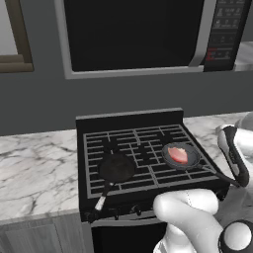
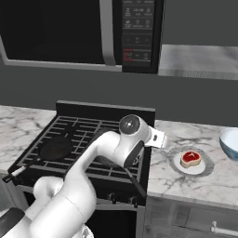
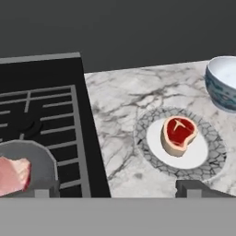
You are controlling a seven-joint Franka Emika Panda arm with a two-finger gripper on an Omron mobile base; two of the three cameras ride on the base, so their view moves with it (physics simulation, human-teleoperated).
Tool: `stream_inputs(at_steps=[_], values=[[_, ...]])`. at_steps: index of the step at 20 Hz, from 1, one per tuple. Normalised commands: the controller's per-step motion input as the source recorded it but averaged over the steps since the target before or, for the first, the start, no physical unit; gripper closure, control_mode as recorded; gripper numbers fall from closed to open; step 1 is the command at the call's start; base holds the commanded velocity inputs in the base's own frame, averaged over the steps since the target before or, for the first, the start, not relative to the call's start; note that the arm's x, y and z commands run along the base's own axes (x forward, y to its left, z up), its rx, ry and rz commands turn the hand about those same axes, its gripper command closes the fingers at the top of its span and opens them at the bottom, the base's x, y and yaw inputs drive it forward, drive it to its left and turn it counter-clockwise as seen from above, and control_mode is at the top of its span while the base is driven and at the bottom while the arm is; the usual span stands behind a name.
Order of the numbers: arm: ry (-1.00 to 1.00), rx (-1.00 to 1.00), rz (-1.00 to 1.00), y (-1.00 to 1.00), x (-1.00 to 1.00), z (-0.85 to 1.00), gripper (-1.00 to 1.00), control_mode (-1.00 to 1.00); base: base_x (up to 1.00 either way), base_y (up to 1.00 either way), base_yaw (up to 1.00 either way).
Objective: Place one of the steaks on the plate and the other in the bowl. Then place the bowl in the fridge.
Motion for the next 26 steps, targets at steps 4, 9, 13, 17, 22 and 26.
stream_inputs(at_steps=[4,9,13,17,22,26], values=[[-0.05,0.00,0.13,0.77,-0.54,0.00,-1.00,-1.00,0.00,0.00,0.00],[0.03,-0.01,0.12,0.81,-0.02,0.07,-1.00,-1.00,0.00,0.00,0.00],[0.11,-0.06,0.01,0.61,0.00,0.20,-1.00,-1.00,0.00,0.00,0.00],[0.11,-0.07,0.00,0.37,-0.03,0.17,-1.00,-1.00,0.00,0.00,0.00],[0.02,-0.05,0.00,0.23,-0.11,0.02,-1.00,-1.00,0.00,0.00,0.00],[0.09,0.00,0.03,0.03,0.00,0.00,-1.00,-1.00,0.00,0.00,0.00]])
